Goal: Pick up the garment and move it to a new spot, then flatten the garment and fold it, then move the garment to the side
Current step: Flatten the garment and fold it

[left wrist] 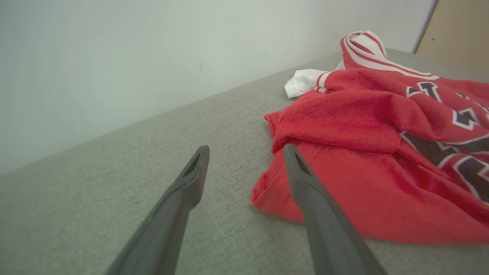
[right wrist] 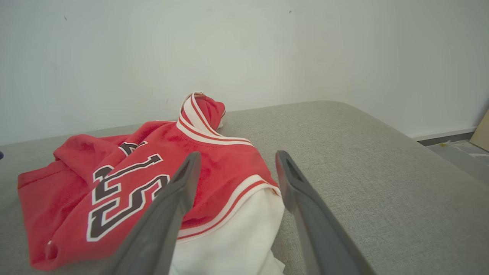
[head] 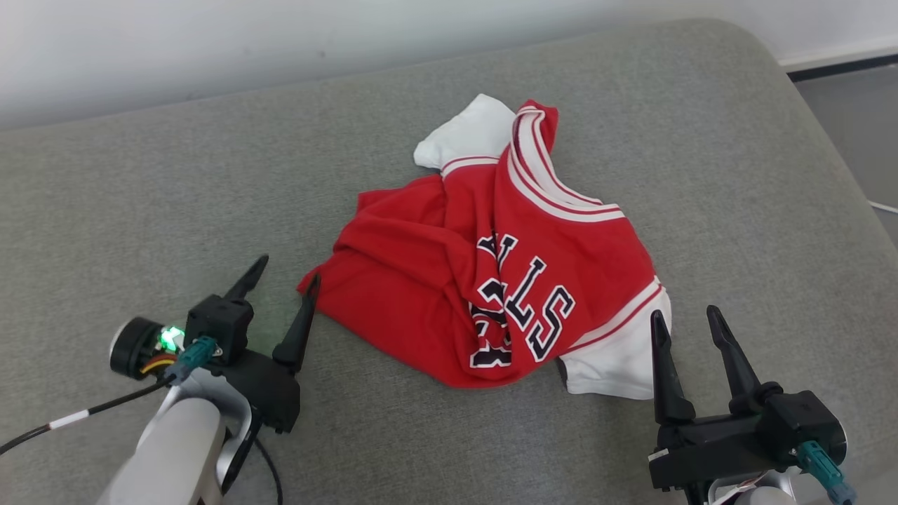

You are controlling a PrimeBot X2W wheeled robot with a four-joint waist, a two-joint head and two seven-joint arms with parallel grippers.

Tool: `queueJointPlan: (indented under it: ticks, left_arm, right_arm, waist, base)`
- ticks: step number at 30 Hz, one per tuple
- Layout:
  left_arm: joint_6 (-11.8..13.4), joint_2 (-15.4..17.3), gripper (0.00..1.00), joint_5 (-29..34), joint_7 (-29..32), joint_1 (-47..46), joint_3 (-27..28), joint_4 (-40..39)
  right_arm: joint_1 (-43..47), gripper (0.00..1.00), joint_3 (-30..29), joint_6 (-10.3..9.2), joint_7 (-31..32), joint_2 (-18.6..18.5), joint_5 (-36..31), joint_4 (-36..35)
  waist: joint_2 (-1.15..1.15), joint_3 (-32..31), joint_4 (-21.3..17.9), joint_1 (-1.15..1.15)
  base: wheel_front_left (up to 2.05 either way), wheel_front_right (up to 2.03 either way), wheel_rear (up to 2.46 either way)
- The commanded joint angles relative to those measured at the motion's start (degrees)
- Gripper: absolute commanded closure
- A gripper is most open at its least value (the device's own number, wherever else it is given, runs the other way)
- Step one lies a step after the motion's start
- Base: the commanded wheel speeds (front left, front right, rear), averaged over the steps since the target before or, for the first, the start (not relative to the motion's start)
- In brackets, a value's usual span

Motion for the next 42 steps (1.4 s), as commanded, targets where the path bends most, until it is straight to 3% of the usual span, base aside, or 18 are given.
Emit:
queueJointPlan:
  ticks: [1,11,12,13,16,21,29,37,42]
  left_arm:
    - [0.1,0.3,0.00,-0.7,-0.2,-0.3,-0.3,0.7]
    - [0.1,-0.1,0.00,-6.6,-0.2,-4.0,-7.3,10.9]
    - [0.1,-0.5,0.53,-7.7,-0.2,-4.4,-8.2,12.1]
    - [0.1,-0.7,1.00,-8.5,0.0,-4.8,-9.3,13.0]
    - [0.1,-0.9,1.00,-10.6,-0.1,-5.9,-11.5,14.1]
    - [0.1,-0.8,1.00,-9.8,-0.2,-5.3,-9.0,10.2]
    - [5.4,-0.1,1.00,-6.1,-0.2,7.6,-0.9,-5.6]
    - [9.8,0.9,1.00,-5.8,0.9,22.9,-1.4,-17.9]
    - [11.7,0.4,1.00,-7.9,2.2,30.2,-1.8,-21.0]
  right_arm:
    - [-0.4,0.00,0.2,-0.13,0.0,0.3,-0.1,0.1]
    - [-0.7,0.00,0.7,-0.14,0.0,0.4,0.1,0.5]
    - [-0.7,0.00,0.7,-0.13,0.0,0.4,0.1,0.5]
    - [-0.7,0.00,0.7,-0.13,0.0,0.4,0.0,0.5]
    - [-0.3,0.00,0.3,-0.14,0.0,0.4,-0.2,0.3]
    - [1.0,0.00,-0.5,-0.13,0.0,0.4,-0.3,0.1]
    - [3.1,0.00,-1.0,-0.13,0.0,0.4,1.2,1.0]
    - [4.1,0.00,-2.2,-0.13,0.0,0.4,1.7,1.4]
    - [4.3,0.00,-1.9,-0.13,0.0,0.4,1.9,1.7]
  waist:
    - [-0.01,1.0,-1.4,-0.01]
    - [-0.01,0.8,-2.4,-0.01]
    - [-0.01,0.7,-2.4,-0.01]
    - [-0.01,0.6,-2.4,-0.01]
    - [-0.01,0.0,-2.0,-0.01]
    - [-0.01,-2.0,0.2,-0.01]
    - [-0.01,-6.2,7.4,-0.01]
    - [-0.01,-7.9,14.4,-0.01]
    - [-0.01,-8.4,16.8,-0.01]
  base:
    - [0.00,0.00,0.00]
    - [0.00,0.00,0.00]
    - [0.00,0.00,0.00]
    - [0.00,0.00,0.00]
    - [0.00,0.00,0.00]
    - [0.00,0.00,0.00]
    - [0.00,0.00,0.00]
    - [0.00,0.00,0.00]
    - [0.00,0.00,0.00]
